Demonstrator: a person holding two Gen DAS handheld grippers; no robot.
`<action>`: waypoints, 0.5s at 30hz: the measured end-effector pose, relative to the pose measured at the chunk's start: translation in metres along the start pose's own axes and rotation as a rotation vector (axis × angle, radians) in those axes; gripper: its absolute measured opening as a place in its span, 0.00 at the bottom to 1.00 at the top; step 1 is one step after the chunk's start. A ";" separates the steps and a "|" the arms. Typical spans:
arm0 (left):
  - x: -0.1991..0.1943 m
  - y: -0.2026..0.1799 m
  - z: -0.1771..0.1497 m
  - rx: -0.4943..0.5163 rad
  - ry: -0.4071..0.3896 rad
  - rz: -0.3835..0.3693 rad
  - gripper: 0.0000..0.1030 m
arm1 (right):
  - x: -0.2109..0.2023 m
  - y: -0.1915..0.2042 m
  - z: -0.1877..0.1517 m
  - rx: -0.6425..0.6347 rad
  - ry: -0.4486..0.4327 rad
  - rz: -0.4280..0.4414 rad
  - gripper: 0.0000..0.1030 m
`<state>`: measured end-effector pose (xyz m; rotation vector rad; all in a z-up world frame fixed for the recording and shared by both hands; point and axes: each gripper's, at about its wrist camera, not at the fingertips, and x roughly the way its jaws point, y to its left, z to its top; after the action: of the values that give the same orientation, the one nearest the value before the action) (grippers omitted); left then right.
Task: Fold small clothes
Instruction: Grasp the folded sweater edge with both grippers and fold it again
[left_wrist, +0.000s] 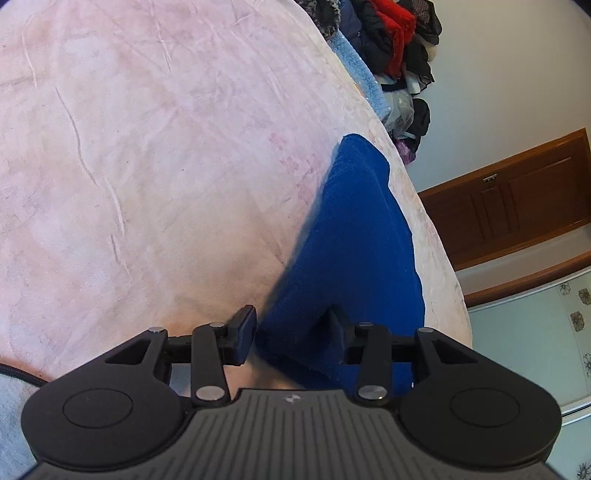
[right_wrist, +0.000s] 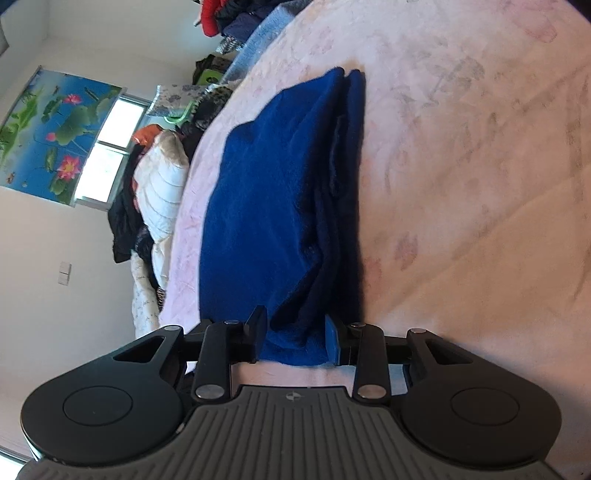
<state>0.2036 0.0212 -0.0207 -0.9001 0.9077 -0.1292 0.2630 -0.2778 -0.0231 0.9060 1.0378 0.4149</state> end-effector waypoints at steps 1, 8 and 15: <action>0.002 -0.003 0.000 0.032 0.012 0.034 0.14 | 0.003 -0.001 -0.002 -0.010 0.001 -0.020 0.14; 0.000 -0.014 0.015 0.177 0.081 0.100 0.11 | -0.014 0.002 -0.022 -0.090 -0.016 -0.077 0.11; -0.004 -0.015 0.010 0.201 0.094 0.073 0.24 | -0.036 -0.004 -0.023 -0.017 -0.095 0.061 0.39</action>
<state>0.2124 0.0196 -0.0042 -0.6780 0.9947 -0.1970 0.2253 -0.2949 -0.0108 0.9357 0.9206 0.4270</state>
